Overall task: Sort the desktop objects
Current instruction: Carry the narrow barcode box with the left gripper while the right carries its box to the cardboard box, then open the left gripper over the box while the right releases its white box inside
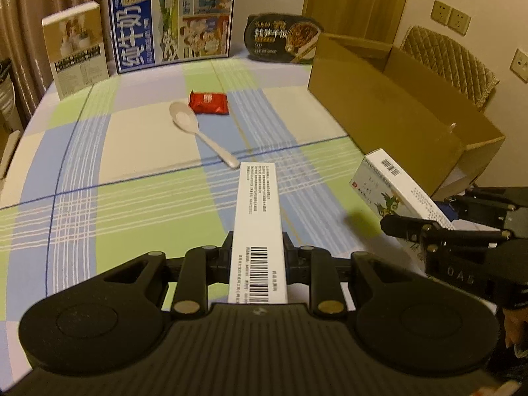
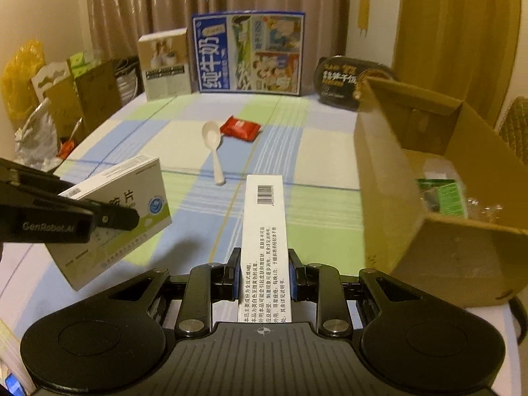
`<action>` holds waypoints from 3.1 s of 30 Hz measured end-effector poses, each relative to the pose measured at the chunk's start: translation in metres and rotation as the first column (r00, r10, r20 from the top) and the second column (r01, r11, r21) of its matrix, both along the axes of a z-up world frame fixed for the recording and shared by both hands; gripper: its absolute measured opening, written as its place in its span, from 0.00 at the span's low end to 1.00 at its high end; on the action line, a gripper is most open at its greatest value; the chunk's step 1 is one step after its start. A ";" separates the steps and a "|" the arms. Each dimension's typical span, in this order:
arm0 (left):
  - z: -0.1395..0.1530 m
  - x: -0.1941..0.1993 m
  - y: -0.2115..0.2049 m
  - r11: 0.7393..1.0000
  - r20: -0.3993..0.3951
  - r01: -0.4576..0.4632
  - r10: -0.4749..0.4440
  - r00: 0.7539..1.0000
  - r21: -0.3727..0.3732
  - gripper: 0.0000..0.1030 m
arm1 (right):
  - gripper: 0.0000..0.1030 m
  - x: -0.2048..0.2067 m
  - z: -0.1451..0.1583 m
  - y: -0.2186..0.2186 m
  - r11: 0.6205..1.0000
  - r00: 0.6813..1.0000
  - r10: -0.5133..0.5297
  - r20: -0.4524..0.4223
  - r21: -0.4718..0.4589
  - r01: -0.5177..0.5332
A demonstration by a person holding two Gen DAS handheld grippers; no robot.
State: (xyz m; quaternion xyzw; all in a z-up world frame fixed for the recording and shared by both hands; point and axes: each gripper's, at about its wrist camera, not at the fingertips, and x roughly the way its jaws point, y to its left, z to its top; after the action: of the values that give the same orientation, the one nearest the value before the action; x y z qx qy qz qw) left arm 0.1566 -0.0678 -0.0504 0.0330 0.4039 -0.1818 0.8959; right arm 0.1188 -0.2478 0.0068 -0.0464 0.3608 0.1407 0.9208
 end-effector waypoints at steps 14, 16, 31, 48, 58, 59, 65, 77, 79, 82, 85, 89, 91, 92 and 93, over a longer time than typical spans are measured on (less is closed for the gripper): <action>0.028 -0.036 -0.039 1.000 0.007 -0.026 0.026 1.000 -0.013 0.20 | 0.22 -0.022 0.046 -0.057 0.995 0.995 -0.073 0.071 0.075 0.067; 0.033 -0.039 -0.047 1.000 0.011 -0.016 0.016 1.000 -0.008 0.20 | 0.22 -0.027 0.054 -0.064 0.993 0.993 -0.085 0.084 0.086 0.078; 0.071 -0.039 -0.110 0.998 0.045 0.063 -0.062 0.997 -0.007 0.20 | 0.22 -0.040 0.096 -0.123 0.979 0.971 -0.171 0.166 0.137 0.149; 0.077 -0.027 -0.161 0.987 0.059 0.154 -0.156 0.986 0.044 0.20 | 0.22 -0.035 0.104 -0.177 0.967 0.952 -0.236 0.193 0.145 0.210; 0.079 -0.018 -0.184 0.980 0.063 0.192 -0.195 0.979 0.052 0.20 | 0.22 -0.019 0.106 -0.197 0.965 0.949 -0.248 0.193 0.135 0.224; 0.080 -0.016 -0.185 0.980 0.062 0.196 -0.198 0.978 0.041 0.20 | 0.22 -0.016 0.106 -0.199 0.965 0.949 -0.249 0.193 0.134 0.226; 0.095 -0.001 -0.197 0.976 0.079 0.216 -0.216 0.973 -0.003 0.20 | 0.22 0.002 0.106 -0.211 0.963 0.948 -0.256 0.188 0.130 0.235; 0.104 0.052 -0.238 0.970 0.078 0.212 -0.204 0.976 -0.118 0.20 | 0.22 0.043 0.105 -0.217 0.966 0.952 -0.244 0.183 0.133 0.222; 0.100 0.059 -0.245 0.970 0.072 0.211 -0.203 0.976 -0.118 0.20 | 0.22 0.048 0.104 -0.220 0.966 0.952 -0.245 0.182 0.133 0.223; 0.093 0.067 -0.254 0.973 0.072 0.210 -0.204 0.976 -0.098 0.20 | 0.22 0.055 0.101 -0.223 0.964 0.952 -0.250 0.175 0.134 0.228; 0.085 0.075 -0.257 0.980 0.061 0.181 -0.176 0.982 -0.086 0.26 | 0.22 0.058 0.096 -0.225 0.964 0.954 -0.251 0.165 0.131 0.231; 0.082 0.079 -0.248 0.985 0.065 0.150 -0.145 0.987 -0.083 0.31 | 0.22 0.060 0.088 -0.227 0.964 0.956 -0.251 0.151 0.129 0.232; 0.083 0.081 -0.240 0.986 0.060 0.134 -0.129 0.990 -0.097 0.31 | 0.22 0.061 0.084 -0.227 0.964 0.958 -0.251 0.141 0.128 0.234; 0.083 0.080 -0.236 0.987 0.060 0.125 -0.120 0.991 -0.103 0.31 | 0.22 0.062 0.083 -0.227 0.964 0.958 -0.251 0.136 0.129 0.234; 0.084 0.080 -0.233 0.987 0.064 0.120 -0.114 0.991 -0.104 0.31 | 0.22 0.062 0.081 -0.227 0.964 0.959 -0.251 0.133 0.130 0.234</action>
State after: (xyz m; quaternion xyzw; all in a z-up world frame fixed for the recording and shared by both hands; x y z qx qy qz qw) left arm 0.2368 -0.3003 0.0339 0.0135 0.3650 -0.2545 0.8954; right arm 0.1809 -0.4744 0.0880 0.0400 0.2860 0.0430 0.9564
